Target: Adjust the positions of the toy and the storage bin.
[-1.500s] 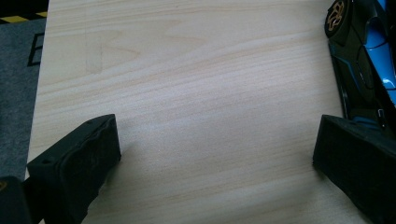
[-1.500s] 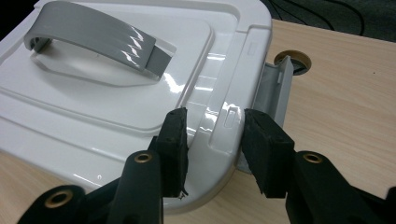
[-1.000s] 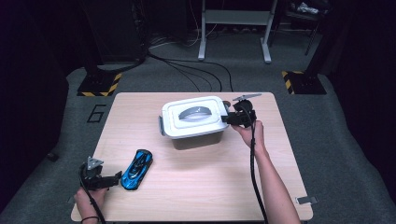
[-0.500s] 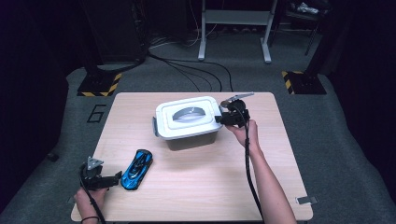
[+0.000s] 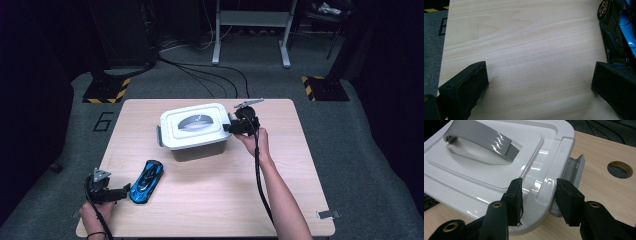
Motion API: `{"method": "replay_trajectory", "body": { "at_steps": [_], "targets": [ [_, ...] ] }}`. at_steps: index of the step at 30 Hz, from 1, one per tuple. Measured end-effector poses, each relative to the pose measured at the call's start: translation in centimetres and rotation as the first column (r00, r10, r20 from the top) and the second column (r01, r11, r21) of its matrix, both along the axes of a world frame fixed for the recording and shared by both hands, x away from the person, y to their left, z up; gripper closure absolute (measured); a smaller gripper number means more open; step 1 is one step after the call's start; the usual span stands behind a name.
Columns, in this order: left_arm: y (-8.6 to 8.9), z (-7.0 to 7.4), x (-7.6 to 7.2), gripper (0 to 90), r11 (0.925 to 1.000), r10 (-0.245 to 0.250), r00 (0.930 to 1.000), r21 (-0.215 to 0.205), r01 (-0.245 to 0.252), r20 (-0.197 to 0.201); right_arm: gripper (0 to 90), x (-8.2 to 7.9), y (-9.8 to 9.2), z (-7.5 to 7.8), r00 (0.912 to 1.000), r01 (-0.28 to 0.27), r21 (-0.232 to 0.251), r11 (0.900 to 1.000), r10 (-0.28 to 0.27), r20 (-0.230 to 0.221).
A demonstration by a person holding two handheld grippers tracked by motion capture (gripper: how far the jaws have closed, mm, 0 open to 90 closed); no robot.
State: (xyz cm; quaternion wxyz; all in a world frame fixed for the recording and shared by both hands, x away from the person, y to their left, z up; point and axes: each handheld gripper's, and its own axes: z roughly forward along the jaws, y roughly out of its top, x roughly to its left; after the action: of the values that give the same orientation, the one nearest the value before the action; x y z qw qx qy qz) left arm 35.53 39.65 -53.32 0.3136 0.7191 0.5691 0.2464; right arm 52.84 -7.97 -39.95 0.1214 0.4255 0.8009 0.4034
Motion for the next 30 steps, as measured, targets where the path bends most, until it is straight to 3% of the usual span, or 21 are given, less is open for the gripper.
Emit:
{"method": "replay_trajectory", "body": {
  "at_steps": [2, 5, 6, 9, 11, 13, 21, 25, 30],
  "targets": [
    [0.0, 0.0, 0.0, 0.6, 1.0000, 0.000, 1.0000, 0.001, 0.000, -0.002, 54.4, 0.0, 0.1, 0.0, 1.0000, 0.002, 0.000, 1.000, -0.002, -0.002],
    [0.0, 0.0, 0.0, 0.6, 1.0000, 0.000, 1.0000, 0.000, 0.000, -0.003, 44.1, 0.1, 0.2, -0.1, 0.9999, 0.009, -0.009, 1.000, -0.009, -0.007],
    [0.0, 0.0, 0.0, 0.6, 1.0000, 0.000, 1.0000, 0.001, 0.000, -0.002, 36.4, -0.1, 0.1, -0.1, 0.9998, 0.015, -0.009, 1.000, -0.015, -0.012],
    [0.0, 0.0, 0.0, 0.6, 1.0000, 0.000, 1.0000, 0.000, 0.000, -0.002, 31.2, -0.2, -0.2, -0.2, 0.9997, 0.020, -0.011, 1.000, -0.020, -0.013],
    [0.0, 0.0, 0.0, 0.6, 1.0000, 0.000, 1.0000, 0.000, 0.000, -0.002, 21.0, -0.6, -0.7, -0.2, 0.9998, 0.017, 0.001, 1.000, -0.017, 0.009],
    [0.0, 0.0, 0.0, 0.6, 1.0000, 0.000, 1.0000, 0.001, 0.000, -0.002, 16.6, -1.0, -1.2, 0.0, 0.9997, 0.018, 0.014, 1.000, -0.018, 0.017],
    [0.0, 0.0, 0.0, 0.6, 1.0000, -0.001, 1.0000, -0.001, 0.001, -0.002, 10.1, -3.2, -4.2, 0.1, 0.9968, 0.048, 0.053, 0.997, -0.051, 0.061],
    [-0.1, 0.0, 0.0, 0.6, 0.9999, -0.006, 0.9999, -0.010, 0.006, -0.011, 7.5, -4.6, -6.1, -1.1, 0.9950, 0.077, 0.052, 0.996, -0.080, 0.060],
    [0.0, 0.0, 0.2, 0.4, 0.9998, -0.020, 0.9998, -0.004, 0.020, -0.002, 5.4, -6.4, -7.9, -3.9, 0.9942, 0.098, 0.024, 0.995, -0.099, 0.042]
  ]
}}
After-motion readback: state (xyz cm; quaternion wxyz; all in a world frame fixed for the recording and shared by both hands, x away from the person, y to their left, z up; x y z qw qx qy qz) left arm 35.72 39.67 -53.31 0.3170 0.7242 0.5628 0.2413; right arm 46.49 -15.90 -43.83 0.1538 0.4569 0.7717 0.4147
